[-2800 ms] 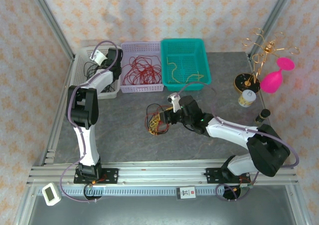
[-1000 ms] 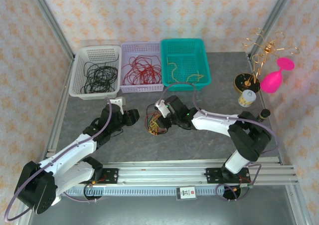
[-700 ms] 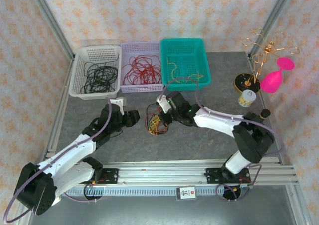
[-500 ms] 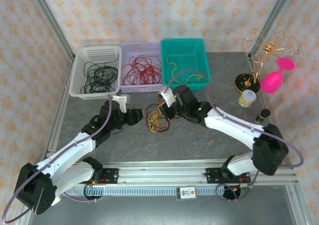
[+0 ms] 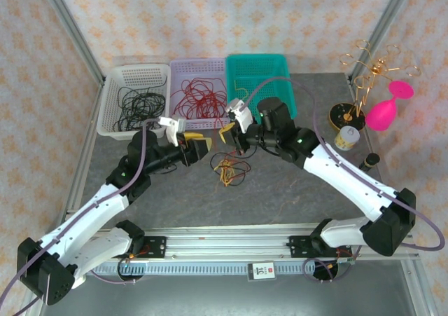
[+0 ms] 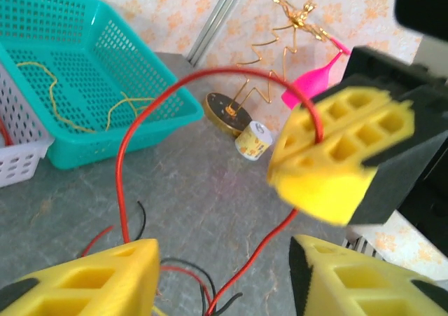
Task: Untangle the cables
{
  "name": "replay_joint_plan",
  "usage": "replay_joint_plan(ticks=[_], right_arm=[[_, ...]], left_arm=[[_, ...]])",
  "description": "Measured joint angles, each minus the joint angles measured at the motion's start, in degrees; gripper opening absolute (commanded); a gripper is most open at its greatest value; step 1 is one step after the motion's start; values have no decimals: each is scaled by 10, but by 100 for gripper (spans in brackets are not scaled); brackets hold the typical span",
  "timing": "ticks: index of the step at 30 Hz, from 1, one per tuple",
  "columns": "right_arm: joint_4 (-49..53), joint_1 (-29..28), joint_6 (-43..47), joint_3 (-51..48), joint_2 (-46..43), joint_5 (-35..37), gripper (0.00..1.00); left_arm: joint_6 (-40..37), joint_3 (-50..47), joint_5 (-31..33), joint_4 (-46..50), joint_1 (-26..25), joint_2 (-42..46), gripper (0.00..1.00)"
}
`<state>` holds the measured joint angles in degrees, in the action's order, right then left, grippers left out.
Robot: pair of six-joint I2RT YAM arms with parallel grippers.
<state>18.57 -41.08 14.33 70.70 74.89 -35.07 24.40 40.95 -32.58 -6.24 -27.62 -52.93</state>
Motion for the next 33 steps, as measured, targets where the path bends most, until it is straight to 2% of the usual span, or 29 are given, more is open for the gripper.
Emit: replay_joint_plan(ticks=[5, 9, 17, 22, 29, 33], right_arm=[[52, 7, 58, 42, 32, -71, 0], [92, 11, 105, 62, 54, -98, 0], [139, 40, 167, 111, 82, -146, 0], [164, 41, 190, 137, 99, -167, 0], [191, 41, 208, 144, 106, -188, 0], [199, 41, 213, 144, 106, -190, 0]], left_arm=[[-52, 64, 14, 59, 20, -38, 57], [-105, 98, 15, 90, 45, -68, 59], [-215, 76, -30, 103, 52, -91, 68], [-245, 66, -45, 78, 53, -99, 68], [-264, 66, -49, 35, 61, -178, 47], [-261, 66, -51, 9, 64, -193, 16]])
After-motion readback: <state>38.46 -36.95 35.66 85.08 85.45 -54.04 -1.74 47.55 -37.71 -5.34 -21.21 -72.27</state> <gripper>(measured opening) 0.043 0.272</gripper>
